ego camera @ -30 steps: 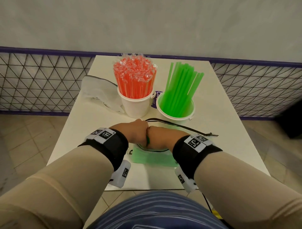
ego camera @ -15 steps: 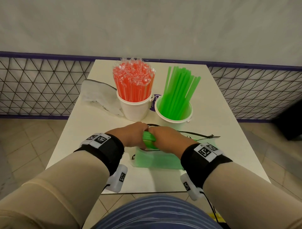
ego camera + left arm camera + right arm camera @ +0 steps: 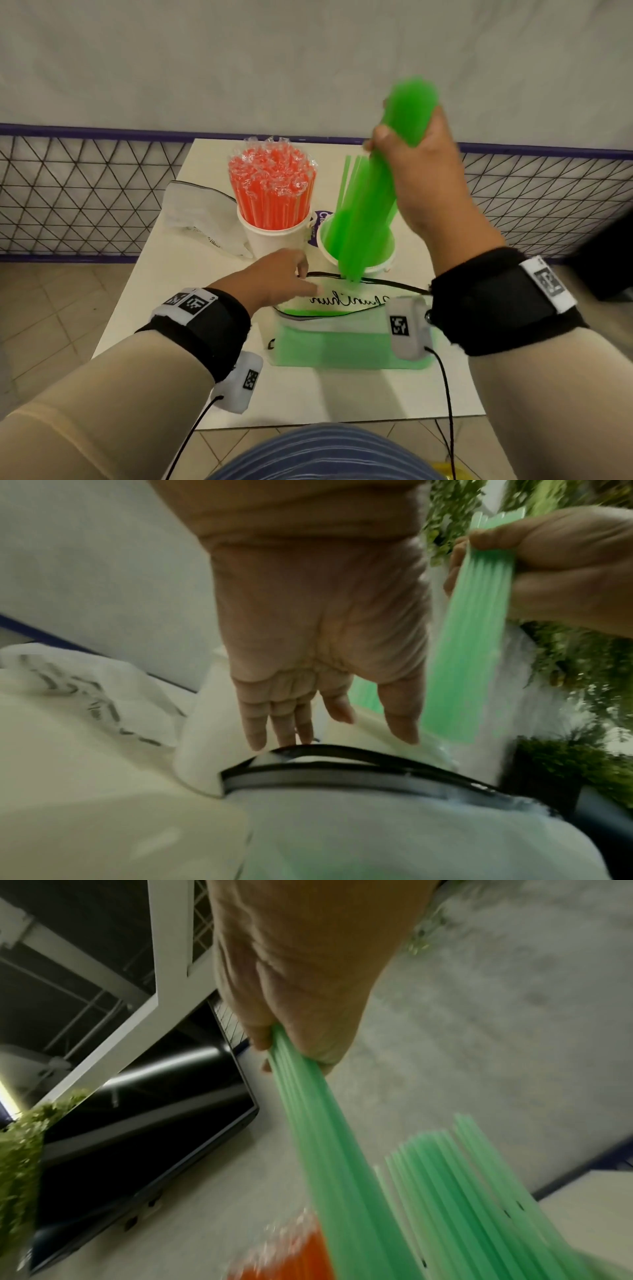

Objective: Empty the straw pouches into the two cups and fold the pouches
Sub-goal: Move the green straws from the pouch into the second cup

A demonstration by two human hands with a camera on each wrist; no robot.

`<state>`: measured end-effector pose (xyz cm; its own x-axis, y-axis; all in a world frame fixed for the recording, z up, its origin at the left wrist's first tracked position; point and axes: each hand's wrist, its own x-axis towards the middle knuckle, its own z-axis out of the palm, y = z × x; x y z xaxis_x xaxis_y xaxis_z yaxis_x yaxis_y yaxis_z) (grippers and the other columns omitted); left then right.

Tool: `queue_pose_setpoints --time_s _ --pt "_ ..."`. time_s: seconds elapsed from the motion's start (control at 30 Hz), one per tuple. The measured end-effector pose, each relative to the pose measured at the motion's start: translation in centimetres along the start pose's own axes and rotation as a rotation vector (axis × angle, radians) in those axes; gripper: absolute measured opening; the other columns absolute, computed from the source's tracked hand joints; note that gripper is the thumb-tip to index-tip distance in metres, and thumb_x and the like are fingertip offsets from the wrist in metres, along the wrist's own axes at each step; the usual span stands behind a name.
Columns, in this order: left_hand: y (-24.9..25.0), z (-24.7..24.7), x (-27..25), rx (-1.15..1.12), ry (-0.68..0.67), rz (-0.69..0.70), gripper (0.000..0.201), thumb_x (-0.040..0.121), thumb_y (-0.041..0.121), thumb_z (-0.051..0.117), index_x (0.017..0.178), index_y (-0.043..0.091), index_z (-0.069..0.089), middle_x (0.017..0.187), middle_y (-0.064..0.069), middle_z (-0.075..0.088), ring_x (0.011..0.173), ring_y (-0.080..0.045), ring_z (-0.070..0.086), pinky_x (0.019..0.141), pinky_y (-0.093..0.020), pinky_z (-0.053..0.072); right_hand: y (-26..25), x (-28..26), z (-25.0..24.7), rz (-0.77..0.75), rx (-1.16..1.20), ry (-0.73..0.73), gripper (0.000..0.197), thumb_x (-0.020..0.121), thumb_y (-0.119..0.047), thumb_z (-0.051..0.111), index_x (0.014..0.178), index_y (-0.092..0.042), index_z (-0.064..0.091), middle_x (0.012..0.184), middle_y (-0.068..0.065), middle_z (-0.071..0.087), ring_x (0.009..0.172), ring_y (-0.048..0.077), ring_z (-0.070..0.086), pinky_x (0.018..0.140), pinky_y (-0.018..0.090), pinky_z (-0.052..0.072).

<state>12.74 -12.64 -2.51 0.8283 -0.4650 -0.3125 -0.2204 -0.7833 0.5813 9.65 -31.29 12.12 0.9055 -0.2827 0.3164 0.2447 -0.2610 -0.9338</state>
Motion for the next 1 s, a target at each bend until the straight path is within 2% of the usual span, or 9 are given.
queue_pose_setpoints --time_s 0.1,0.2,0.3,0.43,0.53,0.67,0.77,0.87,1.0 --pt "1.6 0.2 0.7 -0.142 0.174 0.045 0.061 0.075 0.047 0.078 0.122 0.023 0.047 0.129 0.001 0.056 0.112 -0.019 0.057 0.091 -0.041 0.051 -0.4 2.1 -0.4 -0.082 0.171 0.222 0.037 0.092 -0.015 0.059 0.127 -0.012 0.047 0.097 0.0 0.064 0.084 0.011 0.07 0.07 0.031 0.055" --pt "2.9 0.7 1.3 -0.137 0.221 0.083 0.08 0.077 0.046 0.077 0.142 0.026 0.037 0.142 0.0 0.048 0.123 -0.021 0.053 0.098 -0.04 0.048 1.0 2.9 0.7 -0.107 0.112 0.305 0.034 0.092 -0.015 0.058 0.123 -0.018 0.043 0.101 0.002 0.064 0.086 0.011 0.069 0.075 0.026 0.054" --pt "3.3 1.2 2.0 -0.031 0.238 0.063 0.067 0.081 0.048 0.073 0.136 0.02 0.047 0.135 -0.004 0.054 0.117 -0.023 0.055 0.089 -0.03 0.044 4.0 2.4 2.6 -0.062 -0.022 0.304 0.031 0.093 -0.016 0.058 0.12 -0.018 0.042 0.1 -0.003 0.059 0.086 0.005 0.06 0.073 0.012 0.046" --pt "3.5 1.8 2.2 0.034 0.274 0.025 0.055 0.082 0.056 0.068 0.119 0.019 0.055 0.111 -0.002 0.062 0.094 -0.02 0.055 0.074 -0.03 0.042 7.6 1.6 4.7 0.038 -0.134 0.276 0.032 0.094 -0.014 0.057 0.121 -0.006 0.043 0.102 0.008 0.058 0.085 0.02 0.057 0.074 0.029 0.049" --pt "4.0 2.2 2.0 0.071 0.304 0.01 0.053 0.08 0.06 0.067 0.111 0.019 0.056 0.097 0.001 0.061 0.087 -0.019 0.055 0.07 -0.031 0.042 9.4 1.2 5.8 0.092 -0.241 0.165 0.029 0.095 -0.015 0.057 0.117 -0.005 0.041 0.104 0.013 0.057 0.088 0.025 0.057 0.079 0.037 0.05" --pt "4.5 2.5 1.8 0.065 0.311 0.009 0.051 0.081 0.058 0.067 0.108 0.015 0.058 0.099 -0.002 0.065 0.092 -0.023 0.059 0.079 -0.036 0.049 10.5 0.7 6.2 0.24 -0.325 -0.014 0.026 0.098 -0.018 0.055 0.116 -0.009 0.039 0.099 0.004 0.052 0.093 0.024 0.054 0.071 0.026 0.042" --pt "4.7 2.4 1.6 0.082 0.321 0.01 0.052 0.08 0.058 0.068 0.108 0.015 0.059 0.093 -0.001 0.062 0.086 -0.022 0.057 0.073 -0.033 0.048 11.0 0.6 5.8 0.325 -0.426 -0.09 0.05 0.095 -0.022 0.061 0.133 -0.001 0.036 0.123 0.013 0.049 0.115 0.029 0.05 0.081 0.025 0.035" --pt "4.8 2.2 1.4 0.096 0.314 0.013 0.051 0.081 0.058 0.067 0.107 0.015 0.06 0.092 -0.001 0.063 0.088 -0.023 0.059 0.072 -0.032 0.047 11.1 0.0 5.3 0.209 -0.491 -0.029 0.075 0.086 -0.029 0.072 0.144 -0.004 0.031 0.141 0.012 0.042 0.13 0.026 0.041 0.101 0.029 0.036" --pt "5.0 2.3 1.4 0.075 0.317 -0.018 0.051 0.08 0.06 0.067 0.107 0.018 0.058 0.086 0.003 0.057 0.082 -0.019 0.054 0.064 -0.03 0.04 11.1 -1.1 3.5 -0.065 -0.618 0.345 0.093 0.073 -0.042 0.08 0.145 -0.011 0.031 0.143 0.01 0.039 0.135 0.025 0.032 0.115 0.038 0.026"
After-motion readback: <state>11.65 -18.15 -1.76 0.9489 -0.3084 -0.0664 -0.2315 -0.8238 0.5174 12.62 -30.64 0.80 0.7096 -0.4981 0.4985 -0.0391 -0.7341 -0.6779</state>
